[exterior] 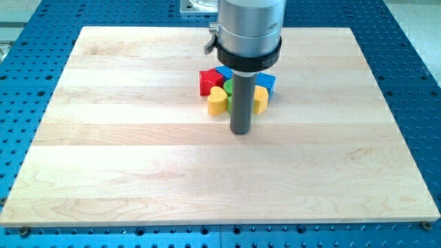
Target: Move the green star into the group of blocks
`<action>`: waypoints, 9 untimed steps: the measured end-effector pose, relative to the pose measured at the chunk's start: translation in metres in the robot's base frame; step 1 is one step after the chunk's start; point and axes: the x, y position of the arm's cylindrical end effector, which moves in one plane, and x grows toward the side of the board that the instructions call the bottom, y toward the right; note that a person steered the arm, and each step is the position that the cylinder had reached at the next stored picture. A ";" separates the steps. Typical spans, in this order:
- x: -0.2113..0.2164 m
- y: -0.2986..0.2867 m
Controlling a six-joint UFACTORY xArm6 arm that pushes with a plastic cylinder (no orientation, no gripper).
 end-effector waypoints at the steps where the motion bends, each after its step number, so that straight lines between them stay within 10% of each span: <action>1: -0.002 0.010; 7: 0.015 -0.016; 9: -0.041 -0.016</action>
